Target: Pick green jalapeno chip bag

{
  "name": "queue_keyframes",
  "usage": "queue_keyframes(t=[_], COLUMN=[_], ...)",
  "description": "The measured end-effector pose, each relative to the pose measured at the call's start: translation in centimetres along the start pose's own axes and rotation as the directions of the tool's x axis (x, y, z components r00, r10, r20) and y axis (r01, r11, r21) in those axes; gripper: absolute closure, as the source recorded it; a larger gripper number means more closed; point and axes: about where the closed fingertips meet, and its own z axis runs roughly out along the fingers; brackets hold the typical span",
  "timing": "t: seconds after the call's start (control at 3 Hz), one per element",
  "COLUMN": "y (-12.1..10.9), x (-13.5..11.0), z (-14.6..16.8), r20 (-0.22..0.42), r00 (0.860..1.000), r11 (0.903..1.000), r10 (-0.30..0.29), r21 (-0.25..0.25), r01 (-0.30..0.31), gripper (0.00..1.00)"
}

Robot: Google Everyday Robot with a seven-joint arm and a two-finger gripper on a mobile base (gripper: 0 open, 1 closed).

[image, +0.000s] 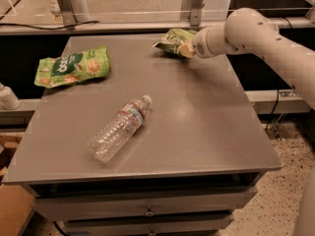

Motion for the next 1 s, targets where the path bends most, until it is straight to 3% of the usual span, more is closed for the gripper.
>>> queue_keyframes(t=[0.33, 1.0], y=[0.0, 0.2], x=[-0.7, -2.5], z=[-1.0, -2.4], r20=[0.024, 0.067], r00=[1.0, 0.997], r11=[0.9999, 0.9991], r10=[-0.013, -0.042], r21=[0.002, 0.002], r01=[0.013, 0.042], gripper=[1.0, 1.0])
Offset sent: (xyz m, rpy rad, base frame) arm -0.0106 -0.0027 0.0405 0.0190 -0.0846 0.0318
